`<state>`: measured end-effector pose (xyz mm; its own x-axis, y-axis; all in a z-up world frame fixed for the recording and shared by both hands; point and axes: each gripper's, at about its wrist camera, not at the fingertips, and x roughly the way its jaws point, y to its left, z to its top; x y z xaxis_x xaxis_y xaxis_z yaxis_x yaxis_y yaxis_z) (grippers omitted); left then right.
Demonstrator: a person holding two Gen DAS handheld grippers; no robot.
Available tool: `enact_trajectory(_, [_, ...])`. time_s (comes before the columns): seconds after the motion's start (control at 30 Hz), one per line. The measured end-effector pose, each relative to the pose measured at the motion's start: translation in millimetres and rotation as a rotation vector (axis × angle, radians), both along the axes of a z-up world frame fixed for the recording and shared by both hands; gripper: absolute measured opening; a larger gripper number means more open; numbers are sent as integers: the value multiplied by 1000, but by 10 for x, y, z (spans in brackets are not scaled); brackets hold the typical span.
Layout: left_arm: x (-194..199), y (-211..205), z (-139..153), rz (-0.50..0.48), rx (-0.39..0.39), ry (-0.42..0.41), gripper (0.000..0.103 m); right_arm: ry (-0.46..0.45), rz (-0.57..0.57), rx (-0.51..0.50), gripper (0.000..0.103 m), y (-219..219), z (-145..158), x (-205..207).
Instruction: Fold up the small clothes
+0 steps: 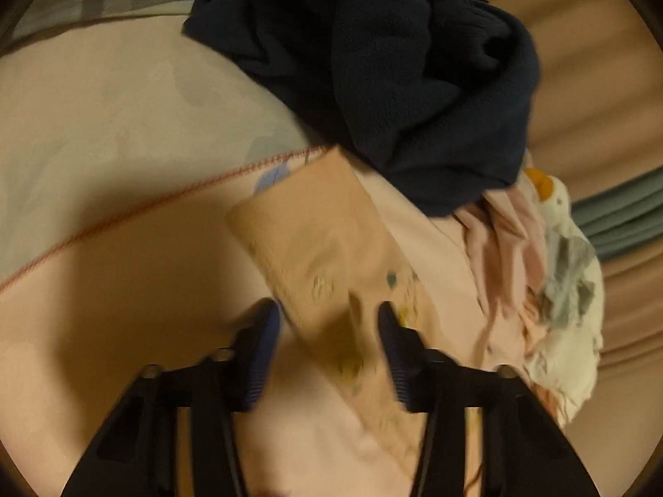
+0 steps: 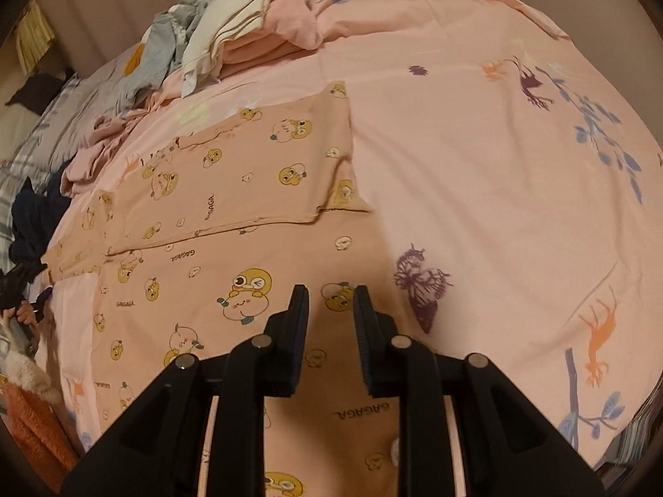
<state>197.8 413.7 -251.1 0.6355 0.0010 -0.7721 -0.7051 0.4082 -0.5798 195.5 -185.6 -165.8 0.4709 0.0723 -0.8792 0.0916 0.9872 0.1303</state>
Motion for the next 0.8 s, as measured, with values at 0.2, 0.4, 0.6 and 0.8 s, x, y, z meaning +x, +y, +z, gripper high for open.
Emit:
enact_trajectory(0.2, [287, -75, 36, -26, 162, 138, 8, 3, -9, -56, 23, -17, -42, 48])
enact_trajectory(0.4, [613, -704, 431, -197, 510, 264, 4, 13, 21, -42, 23, -18, -36, 12])
enact_trajectory(0.6, [848, -1241, 1057, -258, 495, 119, 4, -39, 49, -40, 23, -60, 138, -47])
enact_trajectory(0.8, [1047, -2511, 1723, -475, 651, -25, 4, -104, 48, -27, 23, -222, 291, -179])
